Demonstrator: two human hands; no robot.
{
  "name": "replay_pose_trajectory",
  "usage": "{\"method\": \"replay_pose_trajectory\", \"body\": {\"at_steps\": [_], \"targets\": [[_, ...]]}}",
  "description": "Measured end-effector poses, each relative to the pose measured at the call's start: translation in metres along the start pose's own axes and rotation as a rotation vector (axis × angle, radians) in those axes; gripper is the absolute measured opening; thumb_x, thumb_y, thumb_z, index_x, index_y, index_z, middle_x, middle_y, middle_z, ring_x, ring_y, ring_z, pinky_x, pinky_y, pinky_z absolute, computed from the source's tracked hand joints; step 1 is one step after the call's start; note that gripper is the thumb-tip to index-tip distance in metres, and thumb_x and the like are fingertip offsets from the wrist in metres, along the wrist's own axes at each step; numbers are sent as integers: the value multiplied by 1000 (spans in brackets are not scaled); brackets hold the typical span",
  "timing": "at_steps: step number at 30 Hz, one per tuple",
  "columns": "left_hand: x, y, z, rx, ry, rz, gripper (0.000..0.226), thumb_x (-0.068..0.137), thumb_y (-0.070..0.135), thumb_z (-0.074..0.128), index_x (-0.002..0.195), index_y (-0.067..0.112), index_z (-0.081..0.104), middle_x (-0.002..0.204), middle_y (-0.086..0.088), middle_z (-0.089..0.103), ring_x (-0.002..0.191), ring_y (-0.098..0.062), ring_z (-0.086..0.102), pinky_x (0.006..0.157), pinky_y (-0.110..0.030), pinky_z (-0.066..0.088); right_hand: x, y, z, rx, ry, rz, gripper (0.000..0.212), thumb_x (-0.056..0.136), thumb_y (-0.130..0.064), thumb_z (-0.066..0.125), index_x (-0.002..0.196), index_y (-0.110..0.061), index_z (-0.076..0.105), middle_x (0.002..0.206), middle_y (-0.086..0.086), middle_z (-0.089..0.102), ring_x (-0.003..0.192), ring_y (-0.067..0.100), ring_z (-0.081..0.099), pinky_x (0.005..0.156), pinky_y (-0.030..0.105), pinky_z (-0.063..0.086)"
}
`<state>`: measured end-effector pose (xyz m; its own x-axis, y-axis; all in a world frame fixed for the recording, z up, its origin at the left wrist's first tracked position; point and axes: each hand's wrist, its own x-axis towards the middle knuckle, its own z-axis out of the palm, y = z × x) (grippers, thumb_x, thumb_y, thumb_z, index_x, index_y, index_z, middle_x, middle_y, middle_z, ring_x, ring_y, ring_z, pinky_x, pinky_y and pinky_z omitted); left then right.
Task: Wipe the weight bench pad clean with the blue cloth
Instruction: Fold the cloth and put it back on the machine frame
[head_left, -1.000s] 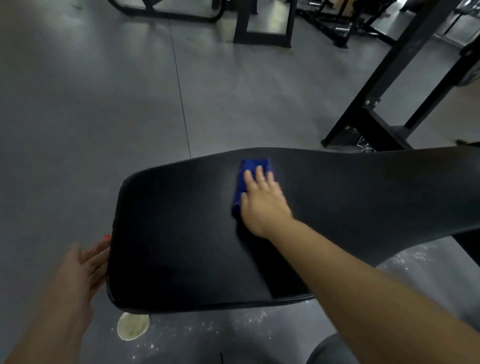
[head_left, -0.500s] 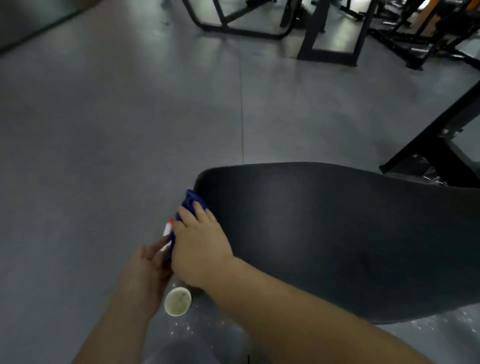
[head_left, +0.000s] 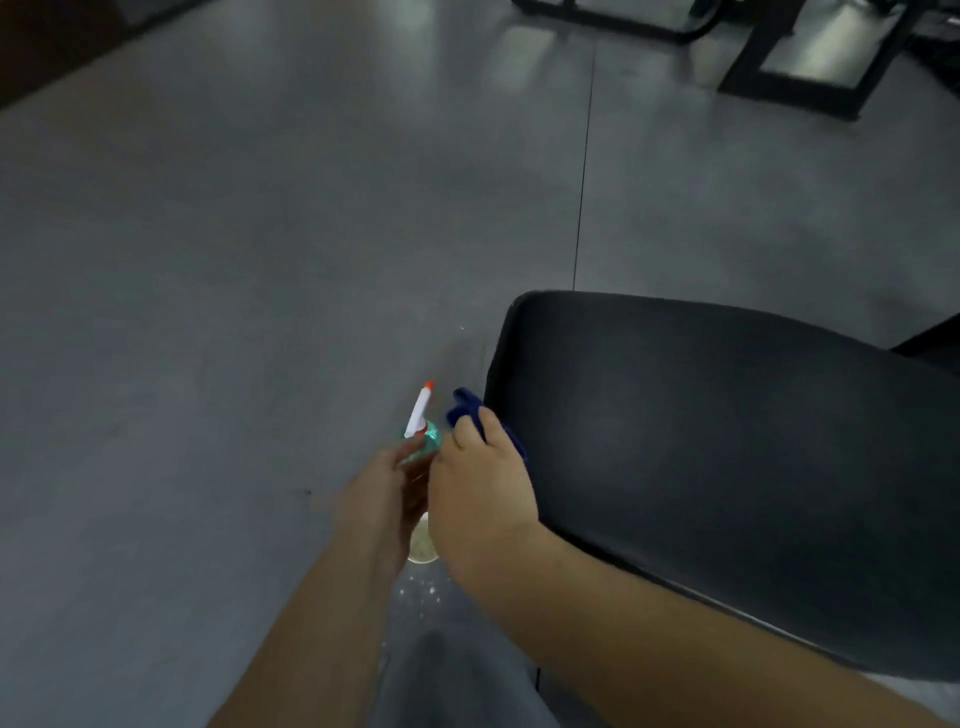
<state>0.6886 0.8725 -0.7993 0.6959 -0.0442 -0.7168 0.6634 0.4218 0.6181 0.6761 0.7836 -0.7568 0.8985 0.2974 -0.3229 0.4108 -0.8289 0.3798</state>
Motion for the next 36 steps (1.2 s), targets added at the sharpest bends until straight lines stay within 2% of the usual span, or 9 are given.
{"method": "replay_pose_trajectory", "body": {"at_steps": [4, 8, 14, 19, 21, 23, 27, 30, 36], "targets": [[-5, 1, 16, -21, 3, -19, 23, 90, 20, 57, 100, 4, 69, 91, -14, 71, 82, -25, 66, 81, -36, 51, -38, 6, 18, 104, 129, -111, 50, 96, -25, 40, 142, -7, 37, 148, 11, 36, 143, 30, 16, 118, 47, 2], [-2, 2, 23, 15, 81, 27, 13, 86, 16, 57, 89, 7, 66, 64, -4, 53, 50, -15, 48, 50, -26, 43, -74, 22, 55, 148, 245, -258, 40, 78, -33, 60, 116, -24, 69, 132, -5, 59, 135, 19, 38, 117, 42, 21], [-7, 10, 33, 56, 191, 170, 22, 88, 13, 42, 90, 13, 64, 52, 4, 22, 34, -6, 16, 33, -16, 12, -146, 82, 123, 78, 509, -301, 36, 98, -16, 39, 116, -25, 68, 138, -13, 52, 143, 19, 21, 119, 39, 10], [-34, 29, 65, 140, 203, 235, 22, 92, 16, 40, 95, 12, 61, 44, 8, 23, 31, -4, 18, 31, -17, 13, -206, 128, 148, 209, 280, -345, 45, 106, -16, 8, 150, -21, 14, 155, -12, 9, 145, 7, 0, 118, 26, 0], [-60, 38, 91, 176, 197, 203, 22, 93, 17, 41, 95, 11, 62, 42, 8, 23, 30, -4, 19, 29, -15, 15, -211, 137, 158, 535, 375, -504, 44, 105, -29, 8, 146, -45, 15, 150, -37, 4, 139, -10, -9, 114, 19, -11], [-92, 46, 123, 214, 167, 142, 19, 93, 18, 46, 91, 11, 64, 43, 6, 25, 30, -5, 20, 29, -15, 17, -232, 154, 151, 565, 306, -322, 37, 101, -48, 18, 132, -69, 22, 141, -52, 2, 133, -22, -4, 111, 9, 0], [-157, 65, 192, 300, 26, 37, 10, 86, 19, 59, 79, 13, 63, 49, 5, 28, 36, -6, 18, 31, -18, 16, -254, 202, 57, 971, 313, 238, 41, 94, -16, 35, 100, -25, 74, 115, -8, 68, 102, 18, 68, 86, 13, 46], [-217, 89, 244, 397, -69, -1, 13, 76, 24, 70, 67, 23, 61, 59, 6, 49, 45, -7, 32, 40, -19, 28, -264, 266, -67, 1650, 405, 571, 34, 89, 4, 53, 112, -15, 69, 102, -8, 67, 86, 14, 68, 72, 6, 48], [-384, 179, 306, 415, -508, 115, 39, 91, 44, 51, 124, 24, 60, 121, 3, 66, 115, -14, 58, 101, -37, 40, -355, 322, -289, 2611, 445, 389, 39, 94, -1, 45, 130, -11, 56, 126, 14, 62, 114, 27, 60, 84, 28, 52]]}}
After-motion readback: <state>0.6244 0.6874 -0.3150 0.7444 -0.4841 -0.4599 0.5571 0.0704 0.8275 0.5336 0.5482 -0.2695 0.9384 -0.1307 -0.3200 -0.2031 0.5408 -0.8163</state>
